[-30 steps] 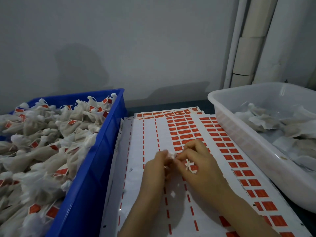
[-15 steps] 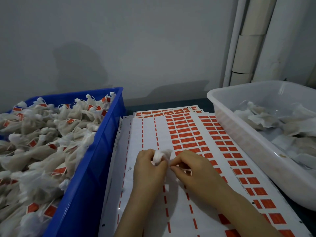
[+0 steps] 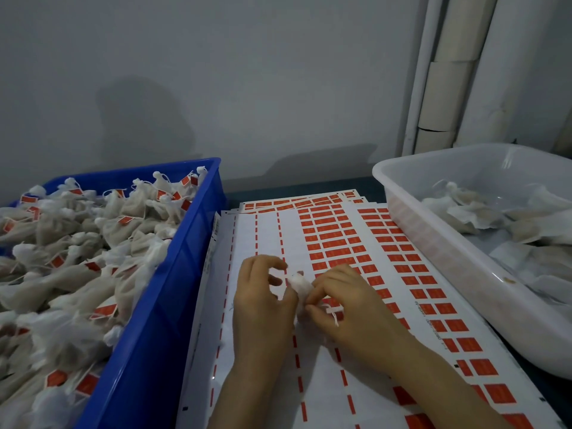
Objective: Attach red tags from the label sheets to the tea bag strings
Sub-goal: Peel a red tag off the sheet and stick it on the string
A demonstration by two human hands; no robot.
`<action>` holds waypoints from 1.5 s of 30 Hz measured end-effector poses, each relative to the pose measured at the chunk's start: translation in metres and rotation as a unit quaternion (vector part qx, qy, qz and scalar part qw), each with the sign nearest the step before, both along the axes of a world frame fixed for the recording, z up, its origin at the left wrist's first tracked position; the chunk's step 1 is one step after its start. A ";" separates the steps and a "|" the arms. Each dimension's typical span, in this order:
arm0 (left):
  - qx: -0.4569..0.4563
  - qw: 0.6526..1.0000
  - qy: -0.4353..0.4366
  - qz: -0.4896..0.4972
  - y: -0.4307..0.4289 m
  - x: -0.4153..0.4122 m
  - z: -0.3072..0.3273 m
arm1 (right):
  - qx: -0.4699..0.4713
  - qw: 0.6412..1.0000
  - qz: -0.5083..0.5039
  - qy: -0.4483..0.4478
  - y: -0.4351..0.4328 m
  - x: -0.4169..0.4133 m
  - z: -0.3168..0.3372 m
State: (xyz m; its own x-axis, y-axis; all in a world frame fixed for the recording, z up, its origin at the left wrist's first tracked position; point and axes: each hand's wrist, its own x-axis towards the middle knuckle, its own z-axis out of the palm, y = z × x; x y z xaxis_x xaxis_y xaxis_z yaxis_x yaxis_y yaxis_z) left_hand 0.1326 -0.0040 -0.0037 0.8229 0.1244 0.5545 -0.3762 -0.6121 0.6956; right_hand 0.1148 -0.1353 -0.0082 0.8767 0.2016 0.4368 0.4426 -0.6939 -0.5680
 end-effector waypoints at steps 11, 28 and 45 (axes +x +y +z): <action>-0.145 0.945 0.292 0.000 -0.002 0.002 -0.002 | -0.081 0.990 -0.077 -0.090 0.002 0.000 0.003; -0.302 0.901 0.277 -0.138 -0.005 -0.008 0.012 | -0.033 0.995 -0.057 -0.079 0.008 -0.005 0.005; -0.252 0.929 0.230 -0.148 -0.002 0.000 0.003 | 0.144 0.984 -0.065 -0.078 0.000 -0.007 0.013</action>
State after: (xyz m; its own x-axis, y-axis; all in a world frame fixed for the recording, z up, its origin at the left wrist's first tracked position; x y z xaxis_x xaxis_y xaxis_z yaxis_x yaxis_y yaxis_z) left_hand 0.1322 -0.0062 -0.0003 0.9976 0.0040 0.0696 -0.0690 -0.0833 0.9941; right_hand 0.1075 -0.1350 0.0050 0.8042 -0.0601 0.5913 0.4586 -0.5699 -0.6818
